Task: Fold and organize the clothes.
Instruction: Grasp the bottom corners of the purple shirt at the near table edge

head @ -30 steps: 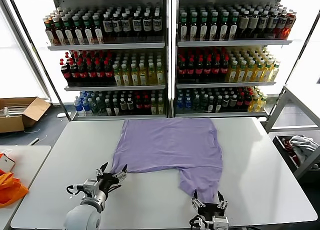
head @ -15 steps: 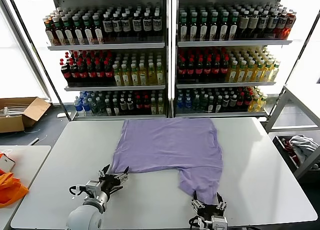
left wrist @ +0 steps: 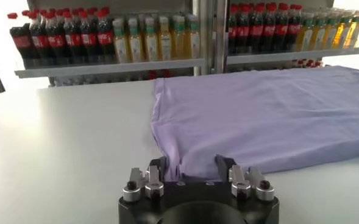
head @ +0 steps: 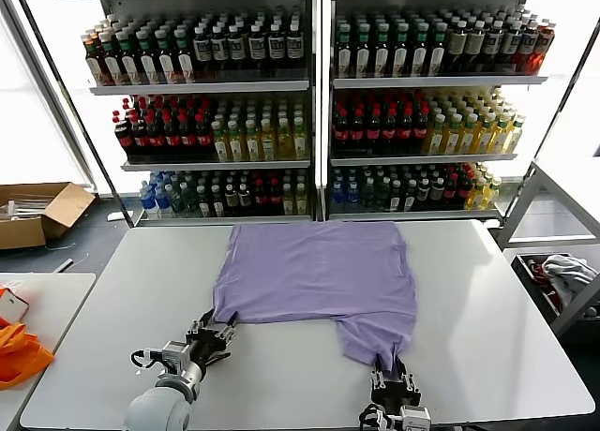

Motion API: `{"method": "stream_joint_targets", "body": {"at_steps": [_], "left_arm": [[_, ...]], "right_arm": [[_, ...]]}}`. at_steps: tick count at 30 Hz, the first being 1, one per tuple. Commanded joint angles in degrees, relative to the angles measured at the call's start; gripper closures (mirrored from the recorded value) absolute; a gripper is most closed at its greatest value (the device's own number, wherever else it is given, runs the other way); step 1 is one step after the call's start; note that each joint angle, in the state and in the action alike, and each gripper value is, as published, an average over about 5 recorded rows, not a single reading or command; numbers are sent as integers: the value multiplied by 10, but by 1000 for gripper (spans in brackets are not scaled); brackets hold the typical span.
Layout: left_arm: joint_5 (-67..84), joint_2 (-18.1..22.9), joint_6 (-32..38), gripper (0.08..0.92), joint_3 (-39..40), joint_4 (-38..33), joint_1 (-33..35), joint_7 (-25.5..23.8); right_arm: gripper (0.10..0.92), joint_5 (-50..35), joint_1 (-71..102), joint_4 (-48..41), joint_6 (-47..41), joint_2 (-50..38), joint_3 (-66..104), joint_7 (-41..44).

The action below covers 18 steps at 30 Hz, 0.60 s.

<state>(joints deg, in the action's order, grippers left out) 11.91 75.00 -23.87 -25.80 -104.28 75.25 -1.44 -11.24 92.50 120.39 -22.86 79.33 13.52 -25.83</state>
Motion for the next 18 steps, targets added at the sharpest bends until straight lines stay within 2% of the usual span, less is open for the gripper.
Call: {"method": "stream_joint_targets", "body": {"at_steps": [1, 4, 7, 14, 18], "left_arm": [[-8, -1, 1, 507, 4, 2, -3, -2], [-8, -1, 5, 602, 5, 0, -6, -2], [-9, -1, 14, 689, 3, -5, -7, -2], [-8, 4, 34, 883, -5, -20, -13, -2], [-6, 6, 43, 914, -6, -9, -25, -1]], "right_arm": [[784, -5, 0, 6, 3, -1, 2, 5], [865, -2, 0, 13, 4, -5, 2, 10], [909, 4, -2, 21, 11, -8, 7, 22], [912, 15, -29, 40, 42, -9, 36, 52], [912, 12, -58, 34, 45, -4, 50, 59]]}}
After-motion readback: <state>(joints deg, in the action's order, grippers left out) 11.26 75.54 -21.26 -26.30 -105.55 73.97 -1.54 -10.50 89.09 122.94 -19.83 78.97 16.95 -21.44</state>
